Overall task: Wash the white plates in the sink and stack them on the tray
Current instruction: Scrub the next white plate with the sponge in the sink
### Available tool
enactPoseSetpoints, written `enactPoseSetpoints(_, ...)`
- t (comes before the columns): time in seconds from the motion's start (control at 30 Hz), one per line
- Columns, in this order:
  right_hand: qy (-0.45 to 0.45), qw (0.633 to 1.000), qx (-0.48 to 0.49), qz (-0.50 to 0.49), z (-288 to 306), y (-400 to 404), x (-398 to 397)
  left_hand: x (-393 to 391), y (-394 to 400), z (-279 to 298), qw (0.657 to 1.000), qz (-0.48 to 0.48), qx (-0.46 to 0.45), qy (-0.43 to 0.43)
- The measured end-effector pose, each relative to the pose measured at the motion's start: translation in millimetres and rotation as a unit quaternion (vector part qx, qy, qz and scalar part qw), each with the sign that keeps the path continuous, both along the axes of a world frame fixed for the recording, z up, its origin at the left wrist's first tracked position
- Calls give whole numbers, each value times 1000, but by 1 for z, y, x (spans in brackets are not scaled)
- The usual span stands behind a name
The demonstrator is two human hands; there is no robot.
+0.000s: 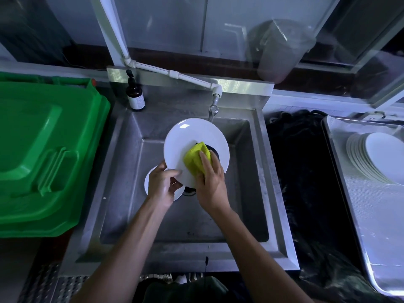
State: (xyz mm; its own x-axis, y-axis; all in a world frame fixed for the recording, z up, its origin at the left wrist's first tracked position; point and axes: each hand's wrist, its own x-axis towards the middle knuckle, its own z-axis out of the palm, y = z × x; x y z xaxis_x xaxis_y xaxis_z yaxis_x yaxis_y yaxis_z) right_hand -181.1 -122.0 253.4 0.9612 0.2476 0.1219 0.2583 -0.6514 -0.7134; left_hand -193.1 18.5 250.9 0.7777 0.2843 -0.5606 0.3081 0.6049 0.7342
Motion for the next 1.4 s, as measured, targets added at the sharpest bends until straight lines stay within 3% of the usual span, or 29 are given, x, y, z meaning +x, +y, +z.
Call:
enactPoseSetpoints(0.4,35,994,97,30,7,29,-10,-9,3,10,999,16,-7,-32)
enactPoseSetpoints(0.53,6,997,47,53,0,14,-14,-9,5,9,999,25,-19,-31)
enactPoseSetpoints(0.83,-40,999,-25,-4,-5,-20,10,-9,15,7,999,2,25,-32)
enactPoseSetpoints(1.4,-63,996,-61,8,19,-14,69,-15,26,9,985,-143,91,-31)
